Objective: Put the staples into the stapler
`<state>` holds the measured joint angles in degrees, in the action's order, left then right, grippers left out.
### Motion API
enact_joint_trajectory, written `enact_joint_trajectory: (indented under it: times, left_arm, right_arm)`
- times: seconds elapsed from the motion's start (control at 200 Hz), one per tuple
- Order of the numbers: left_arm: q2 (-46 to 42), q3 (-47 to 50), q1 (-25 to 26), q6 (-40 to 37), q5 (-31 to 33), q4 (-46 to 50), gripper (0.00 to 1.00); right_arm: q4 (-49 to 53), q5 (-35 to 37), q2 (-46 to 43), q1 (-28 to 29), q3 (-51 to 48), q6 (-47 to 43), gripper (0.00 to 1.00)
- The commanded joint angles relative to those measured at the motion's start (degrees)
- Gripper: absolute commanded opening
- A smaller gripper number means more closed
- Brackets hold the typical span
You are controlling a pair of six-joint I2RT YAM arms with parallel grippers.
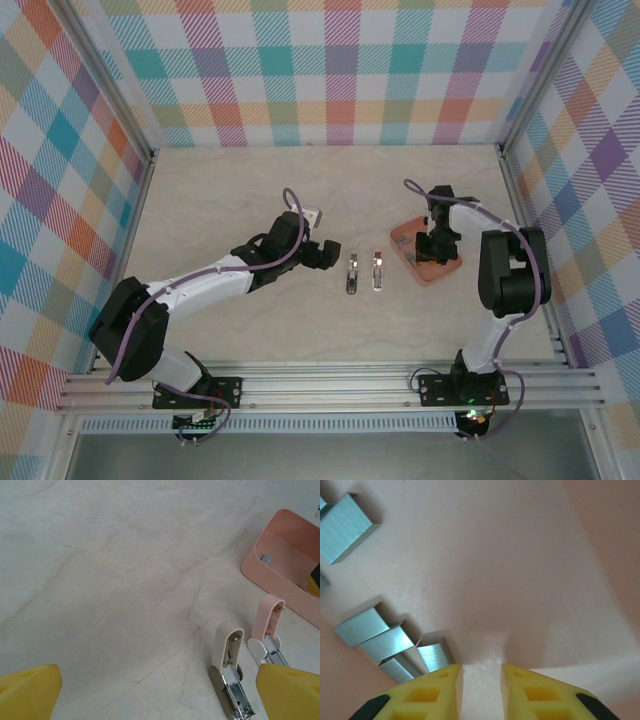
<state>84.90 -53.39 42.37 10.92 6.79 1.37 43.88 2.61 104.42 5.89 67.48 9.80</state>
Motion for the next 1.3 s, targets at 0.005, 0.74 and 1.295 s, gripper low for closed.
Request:
enact_joint_trajectory:
  times: [0.005,0.74,1.295]
  left_arm:
    - [-0.08,0.97,0.91,0.43,1.07,-1.22,1.0]
    - [0.55,0.84,1.16,0.68,0.87,-1.81,1.0]
    - [1.4,0.59,1.62,0.77,0.58,-2.91,1.0]
  right_arm:
    - [-0.36,2.64,-2.58,-0.46,-0.4,0.04,0.26]
    - [-2.51,-15.75,-10.41,0.0,-8.16,-0.24,0.33]
    - [0.63,-18.81,-17.89,0.52,-8.24,1.55,0.43]
